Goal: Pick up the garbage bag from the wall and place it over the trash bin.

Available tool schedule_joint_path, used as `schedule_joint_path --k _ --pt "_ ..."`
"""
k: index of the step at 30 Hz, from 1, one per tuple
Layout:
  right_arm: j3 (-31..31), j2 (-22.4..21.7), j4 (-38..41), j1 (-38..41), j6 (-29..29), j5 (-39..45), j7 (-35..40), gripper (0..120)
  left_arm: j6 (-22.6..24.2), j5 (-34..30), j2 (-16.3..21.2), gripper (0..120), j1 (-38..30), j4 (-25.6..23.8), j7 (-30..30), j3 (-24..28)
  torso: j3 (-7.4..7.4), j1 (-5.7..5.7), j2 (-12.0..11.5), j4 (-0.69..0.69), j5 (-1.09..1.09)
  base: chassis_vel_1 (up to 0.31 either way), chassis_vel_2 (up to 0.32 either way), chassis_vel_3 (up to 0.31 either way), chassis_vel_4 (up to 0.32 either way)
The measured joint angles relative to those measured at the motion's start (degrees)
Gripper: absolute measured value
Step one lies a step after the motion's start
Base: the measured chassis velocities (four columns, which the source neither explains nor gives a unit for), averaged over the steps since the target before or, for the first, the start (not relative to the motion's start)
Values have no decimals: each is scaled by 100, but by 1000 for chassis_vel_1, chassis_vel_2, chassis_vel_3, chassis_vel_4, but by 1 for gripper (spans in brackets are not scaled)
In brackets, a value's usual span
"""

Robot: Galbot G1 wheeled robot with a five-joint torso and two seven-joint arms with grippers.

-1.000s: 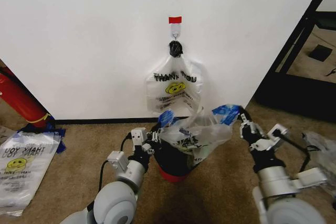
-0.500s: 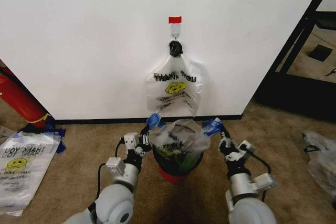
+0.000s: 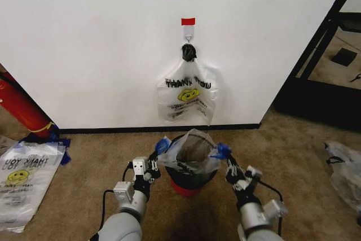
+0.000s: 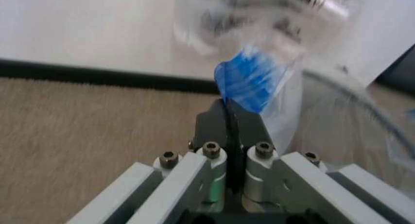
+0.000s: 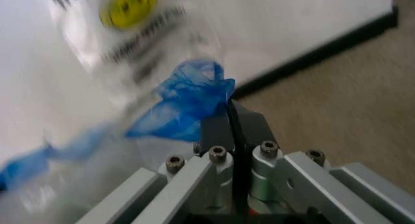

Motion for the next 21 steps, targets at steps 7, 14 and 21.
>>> schedule_joint_path --k 7,14,21 --pt "-104 -12 -57 -139 -339 -200 157 0 228 -108 60 0 90 11 -172 -24 0 0 0 0 0 0 0 0 0" --pt "-267 10 -36 -142 -748 -292 388 0 335 -183 106 0 369 -44 -372 -53 0 0 0 1 0 0 0 0 0" --pt "-256 -42 -33 -228 -978 -407 548 0 319 -35 50 0 498 29 -391 -2 0 0 0 1 0 0 0 0 0"
